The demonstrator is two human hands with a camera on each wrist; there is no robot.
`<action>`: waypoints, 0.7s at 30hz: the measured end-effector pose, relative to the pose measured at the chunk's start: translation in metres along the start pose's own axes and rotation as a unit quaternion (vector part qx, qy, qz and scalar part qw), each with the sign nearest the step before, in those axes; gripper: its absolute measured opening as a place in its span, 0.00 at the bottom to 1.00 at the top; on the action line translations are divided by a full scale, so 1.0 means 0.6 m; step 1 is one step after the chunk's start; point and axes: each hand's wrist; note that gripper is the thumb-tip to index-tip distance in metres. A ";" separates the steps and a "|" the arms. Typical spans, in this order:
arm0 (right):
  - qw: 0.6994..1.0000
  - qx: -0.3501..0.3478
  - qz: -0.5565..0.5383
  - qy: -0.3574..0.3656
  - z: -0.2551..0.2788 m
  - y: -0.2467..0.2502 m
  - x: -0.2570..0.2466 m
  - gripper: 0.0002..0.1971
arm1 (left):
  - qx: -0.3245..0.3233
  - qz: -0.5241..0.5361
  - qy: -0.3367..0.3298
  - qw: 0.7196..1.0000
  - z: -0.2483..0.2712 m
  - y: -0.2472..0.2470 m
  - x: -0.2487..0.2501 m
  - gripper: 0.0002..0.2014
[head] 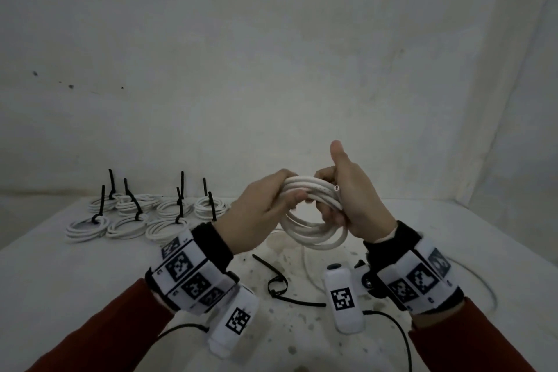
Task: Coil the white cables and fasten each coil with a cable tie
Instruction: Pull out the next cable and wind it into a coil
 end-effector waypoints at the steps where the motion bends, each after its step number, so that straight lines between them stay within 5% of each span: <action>1: 0.999 0.046 0.001 -0.001 -0.003 -0.001 0.001 0.39 | 0.001 0.035 0.018 0.999 0.004 -0.008 0.000 0.16; 5: 0.987 0.153 -0.004 -0.043 -0.010 -0.009 0.007 0.29 | -0.003 0.179 0.065 0.982 0.009 -0.027 0.005 0.13; 10: 0.987 0.089 0.071 -0.114 -0.009 -0.018 0.002 0.29 | -0.016 0.268 0.170 0.948 0.007 -0.037 0.015 0.29; 13: 0.983 0.077 0.101 -0.132 -0.011 -0.025 0.002 0.28 | 0.005 0.294 0.203 0.934 0.010 -0.043 0.014 0.29; 17: 0.981 0.063 0.072 -0.169 -0.010 -0.034 -0.003 0.29 | 0.085 0.241 0.118 0.960 0.021 -0.053 0.000 0.14; 21: 0.976 0.045 0.039 -0.209 -0.013 -0.036 -0.002 0.31 | 0.085 0.226 0.073 0.968 0.031 -0.051 -0.006 0.07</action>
Point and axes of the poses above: each hand's wrist, its own z-axis away from the middle knuckle, its own y-axis out of the back of the hand, x = y × z, and after that the axes turned 6 degrees about z, right-handed
